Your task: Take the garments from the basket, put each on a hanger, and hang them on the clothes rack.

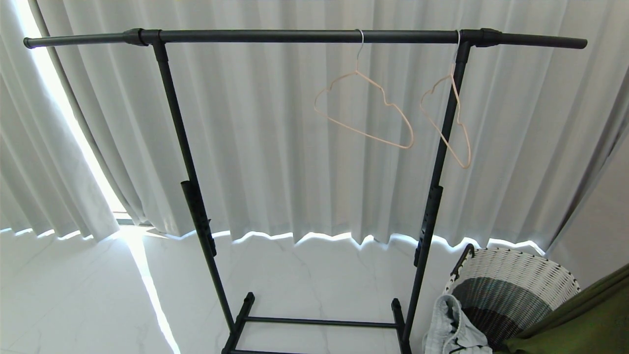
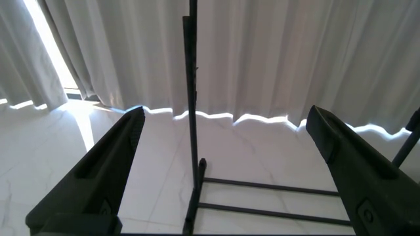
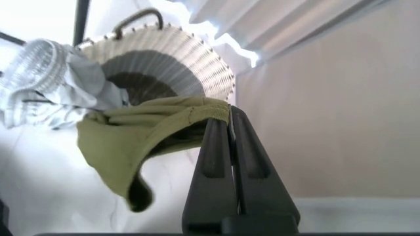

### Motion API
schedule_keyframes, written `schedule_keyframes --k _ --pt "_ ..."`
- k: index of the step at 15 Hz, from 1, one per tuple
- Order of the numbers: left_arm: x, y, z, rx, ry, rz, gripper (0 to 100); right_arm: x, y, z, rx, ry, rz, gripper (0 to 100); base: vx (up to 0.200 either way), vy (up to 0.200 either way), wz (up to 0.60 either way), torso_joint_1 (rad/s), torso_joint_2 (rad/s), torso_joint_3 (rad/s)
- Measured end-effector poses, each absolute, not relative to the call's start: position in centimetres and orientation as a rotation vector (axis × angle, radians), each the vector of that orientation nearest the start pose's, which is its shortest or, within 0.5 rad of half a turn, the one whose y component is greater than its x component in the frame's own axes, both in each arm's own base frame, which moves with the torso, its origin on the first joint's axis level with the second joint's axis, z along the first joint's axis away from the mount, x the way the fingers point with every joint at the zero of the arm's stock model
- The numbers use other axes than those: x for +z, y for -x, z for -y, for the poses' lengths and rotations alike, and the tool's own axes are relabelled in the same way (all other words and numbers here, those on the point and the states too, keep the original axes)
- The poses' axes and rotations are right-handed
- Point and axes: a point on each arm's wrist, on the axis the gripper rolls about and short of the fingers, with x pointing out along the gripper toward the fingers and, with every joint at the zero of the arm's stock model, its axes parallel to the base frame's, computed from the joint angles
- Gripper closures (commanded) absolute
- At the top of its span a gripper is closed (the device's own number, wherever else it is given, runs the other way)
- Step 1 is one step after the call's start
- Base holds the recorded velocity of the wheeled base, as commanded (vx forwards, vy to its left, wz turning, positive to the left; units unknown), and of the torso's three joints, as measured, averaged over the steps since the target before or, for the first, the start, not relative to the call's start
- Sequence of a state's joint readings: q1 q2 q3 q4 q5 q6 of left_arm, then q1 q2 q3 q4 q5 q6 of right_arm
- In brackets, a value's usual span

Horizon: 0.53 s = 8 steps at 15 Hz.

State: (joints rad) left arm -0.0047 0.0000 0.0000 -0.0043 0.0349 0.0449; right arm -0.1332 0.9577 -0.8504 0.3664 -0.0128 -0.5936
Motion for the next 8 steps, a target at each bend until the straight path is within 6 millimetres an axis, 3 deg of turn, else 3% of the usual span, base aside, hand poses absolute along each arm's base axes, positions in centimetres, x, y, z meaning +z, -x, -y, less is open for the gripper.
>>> schedule_keyframes --k 7,8 --pt "7.59 2.28 -0.09 0.031 -0.082 0.003 0 25.61 -9.59 0.93 0.041 0.563 -0.475 100 -0.200 0.000 0.00 0.001 0.00 0.002" --pt "7.59 2.28 -0.09 0.030 -0.082 0.003 0 25.57 -9.59 0.86 0.049 0.563 -0.475 100 0.000 0.000 0.00 0.000 0.00 0.000"
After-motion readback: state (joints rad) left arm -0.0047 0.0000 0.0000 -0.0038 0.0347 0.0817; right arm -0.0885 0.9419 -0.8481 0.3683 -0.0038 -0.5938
